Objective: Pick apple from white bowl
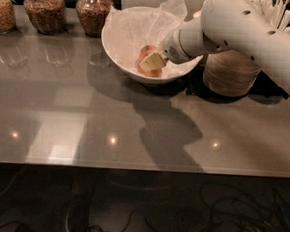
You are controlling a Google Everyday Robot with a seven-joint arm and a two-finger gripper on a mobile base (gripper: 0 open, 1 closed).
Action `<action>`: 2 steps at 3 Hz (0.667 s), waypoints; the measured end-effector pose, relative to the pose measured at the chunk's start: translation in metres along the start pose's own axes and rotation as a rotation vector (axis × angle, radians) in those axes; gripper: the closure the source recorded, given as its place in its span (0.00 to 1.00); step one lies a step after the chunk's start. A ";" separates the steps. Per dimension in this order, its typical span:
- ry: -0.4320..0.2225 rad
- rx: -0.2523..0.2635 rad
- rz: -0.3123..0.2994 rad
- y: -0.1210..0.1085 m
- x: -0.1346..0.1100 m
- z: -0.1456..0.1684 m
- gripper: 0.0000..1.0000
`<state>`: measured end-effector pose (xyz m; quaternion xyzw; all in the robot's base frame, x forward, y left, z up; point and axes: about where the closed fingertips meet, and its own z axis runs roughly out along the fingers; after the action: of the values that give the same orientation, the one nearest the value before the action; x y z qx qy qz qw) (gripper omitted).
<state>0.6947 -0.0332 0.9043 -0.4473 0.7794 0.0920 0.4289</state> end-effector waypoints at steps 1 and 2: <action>0.019 -0.001 0.019 -0.002 0.008 0.008 0.35; 0.039 -0.002 0.037 -0.006 0.015 0.015 0.35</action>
Offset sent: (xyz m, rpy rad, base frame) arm 0.0176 -0.0127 -0.0286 -0.0132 0.0663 -0.0560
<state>0.7048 -0.0383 0.8850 -0.4350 0.7956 0.0920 0.4115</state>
